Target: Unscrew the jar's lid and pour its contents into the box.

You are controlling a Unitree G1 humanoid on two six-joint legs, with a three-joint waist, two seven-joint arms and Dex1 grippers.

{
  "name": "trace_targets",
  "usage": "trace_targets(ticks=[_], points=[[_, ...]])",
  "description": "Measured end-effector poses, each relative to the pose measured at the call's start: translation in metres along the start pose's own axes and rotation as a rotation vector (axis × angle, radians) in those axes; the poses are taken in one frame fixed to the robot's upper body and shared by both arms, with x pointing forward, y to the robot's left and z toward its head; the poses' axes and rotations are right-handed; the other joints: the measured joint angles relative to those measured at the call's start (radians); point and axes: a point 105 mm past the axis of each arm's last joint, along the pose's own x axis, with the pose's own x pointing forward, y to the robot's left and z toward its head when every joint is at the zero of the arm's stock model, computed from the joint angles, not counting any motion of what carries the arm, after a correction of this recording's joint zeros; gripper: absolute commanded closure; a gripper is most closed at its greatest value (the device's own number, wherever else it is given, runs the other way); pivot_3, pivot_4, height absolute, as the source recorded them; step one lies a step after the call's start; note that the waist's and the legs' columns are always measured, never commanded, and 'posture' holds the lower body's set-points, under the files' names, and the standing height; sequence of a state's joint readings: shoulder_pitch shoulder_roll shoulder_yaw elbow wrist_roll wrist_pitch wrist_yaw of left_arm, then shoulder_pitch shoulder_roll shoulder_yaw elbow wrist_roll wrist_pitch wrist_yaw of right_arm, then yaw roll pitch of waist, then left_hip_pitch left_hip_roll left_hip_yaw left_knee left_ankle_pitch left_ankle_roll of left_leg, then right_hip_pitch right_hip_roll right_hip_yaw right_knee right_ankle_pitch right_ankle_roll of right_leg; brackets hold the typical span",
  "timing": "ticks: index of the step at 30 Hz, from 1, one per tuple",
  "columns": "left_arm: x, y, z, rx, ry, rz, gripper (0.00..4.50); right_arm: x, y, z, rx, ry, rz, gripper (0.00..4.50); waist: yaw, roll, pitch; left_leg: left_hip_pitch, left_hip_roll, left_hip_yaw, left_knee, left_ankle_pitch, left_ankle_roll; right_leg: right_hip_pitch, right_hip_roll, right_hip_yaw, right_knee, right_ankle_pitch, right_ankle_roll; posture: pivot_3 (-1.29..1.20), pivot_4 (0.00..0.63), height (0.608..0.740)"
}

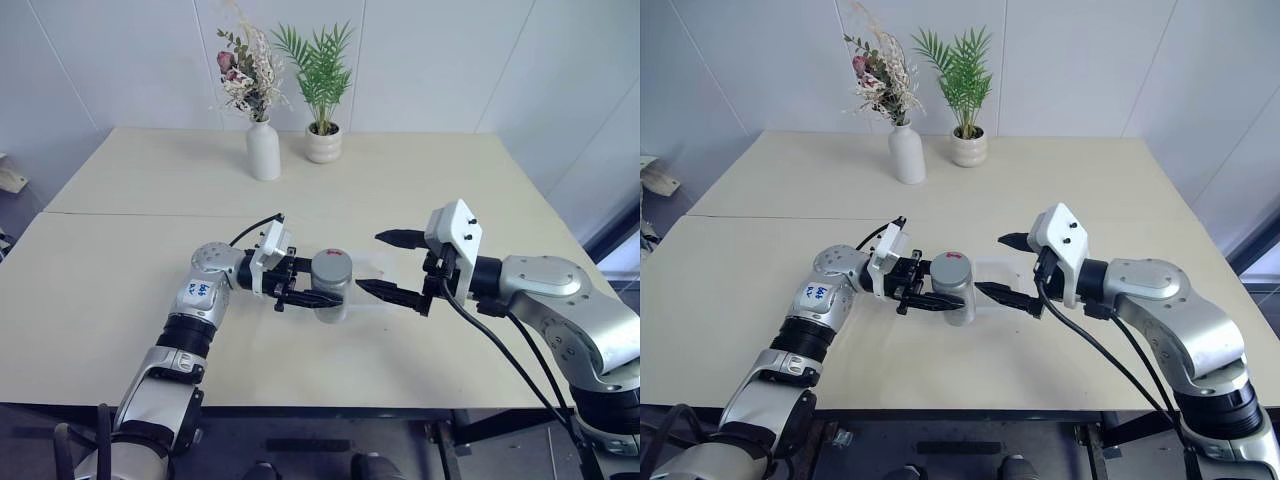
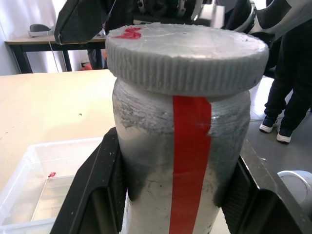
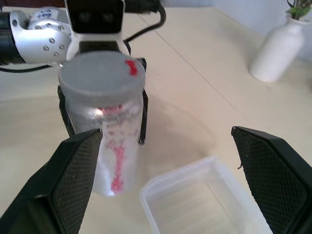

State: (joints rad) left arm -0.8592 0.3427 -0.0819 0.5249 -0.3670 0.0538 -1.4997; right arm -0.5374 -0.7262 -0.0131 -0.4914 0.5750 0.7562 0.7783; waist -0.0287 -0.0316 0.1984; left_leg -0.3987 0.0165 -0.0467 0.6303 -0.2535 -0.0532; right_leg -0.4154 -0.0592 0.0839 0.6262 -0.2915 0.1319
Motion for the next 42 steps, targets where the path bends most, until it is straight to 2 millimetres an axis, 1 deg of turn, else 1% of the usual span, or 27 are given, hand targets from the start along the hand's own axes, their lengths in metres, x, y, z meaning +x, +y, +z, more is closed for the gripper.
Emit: trace_targets(ticks=[2, 5, 9, 14, 16, 19, 25, 28, 32, 42], points=[[0.000, 0.000, 0.000, -0.001, 0.000, 0.002, 2.44, -0.001, 0.004, 0.000, 0.004, 0.007, 0.009, 0.03, -0.001, 0.000, 0.000, 0.000, 0.000, 0.000, 0.000, 0.000, 0.000, 0.000, 0.000, 0.000, 0.000, 0.000, 0.000, 0.00, 0.150, 0.740], [-0.002, 0.001, -0.004, -0.012, -0.001, 0.010, 2.44, -0.003, 0.009, 0.008, -0.004, -0.016, 0.023, 0.03, 0.000, 0.000, 0.000, 0.000, 0.000, 0.000, 0.000, 0.000, 0.000, 0.000, 0.000, 0.000, 0.000, 0.000, 0.000, 0.00, 0.150, 0.740], [-0.001, 0.004, -0.004, -0.014, -0.005, 0.013, 2.44, -0.002, 0.008, 0.016, -0.007, -0.039, 0.021, 0.03, 0.001, 0.000, 0.000, 0.000, 0.000, 0.000, 0.001, 0.000, 0.000, 0.000, 0.000, 0.000, 0.000, 0.000, 0.001, 0.00, 0.150, 0.740], [0.002, 0.007, -0.001, 0.002, -0.011, 0.009, 2.44, 0.008, 0.009, 0.035, -0.023, -0.120, 0.032, 0.03, -0.001, 0.000, 0.000, 0.000, 0.000, 0.000, 0.000, 0.000, 0.000, 0.000, 0.000, 0.000, 0.000, 0.000, 0.001, 0.00, 0.150, 0.740], [0.003, 0.008, -0.003, -0.003, -0.012, 0.011, 2.44, 0.018, 0.013, 0.042, -0.028, -0.147, 0.062, 0.03, -0.002, 0.000, 0.000, 0.000, 0.000, 0.000, 0.000, 0.000, 0.000, 0.000, 0.000, 0.000, 0.000, 0.000, 0.001, 0.00, 0.150, 0.740], [0.007, 0.008, -0.004, -0.002, -0.014, 0.001, 2.44, 0.031, 0.021, 0.040, -0.010, -0.160, 0.107, 0.03, 0.000, 0.000, 0.000, -0.001, 0.000, 0.000, 0.001, 0.000, 0.000, 0.000, 0.000, 0.000, 0.000, 0.000, 0.001, 0.00, 0.150, 0.740], [0.010, 0.011, -0.002, 0.014, -0.008, -0.005, 2.44, 0.047, 0.023, 0.041, -0.005, -0.176, 0.130, 0.03, 0.001, 0.000, 0.000, -0.001, 0.000, 0.000, 0.001, 0.000, 0.000, 0.000, 0.000, 0.000, 0.000, 0.001, 0.001, 0.00, 0.150, 0.740], [0.013, 0.011, -0.002, 0.017, -0.014, -0.014, 2.44, 0.055, 0.024, 0.035, 0.000, -0.165, 0.137, 0.03, -0.001, 0.000, 0.000, -0.001, 0.000, 0.000, 0.001, 0.000, 0.000, -0.001, 0.000, 0.000, 0.000, 0.001, 0.001, 0.00, 0.150, 0.740], [0.013, 0.011, -0.002, 0.017, -0.014, -0.014, 2.44, 0.059, 0.019, 0.033, -0.005, -0.165, 0.122, 0.03, 0.000, 0.000, 0.000, -0.001, 0.000, 0.000, 0.001, 0.000, 0.000, -0.001, 0.000, 0.000, 0.000, 0.001, 0.001, 0.00, 0.150, 0.740], [0.014, 0.010, 0.001, 0.029, -0.014, -0.018, 2.44, 0.061, 0.014, 0.030, -0.021, -0.157, 0.102, 0.03, -0.001, 0.000, 0.000, -0.001, 0.000, 0.000, 0.001, 0.000, 0.000, -0.001, 0.000, 0.000, 0.001, 0.001, 0.001, 0.00, 0.150, 0.740]])
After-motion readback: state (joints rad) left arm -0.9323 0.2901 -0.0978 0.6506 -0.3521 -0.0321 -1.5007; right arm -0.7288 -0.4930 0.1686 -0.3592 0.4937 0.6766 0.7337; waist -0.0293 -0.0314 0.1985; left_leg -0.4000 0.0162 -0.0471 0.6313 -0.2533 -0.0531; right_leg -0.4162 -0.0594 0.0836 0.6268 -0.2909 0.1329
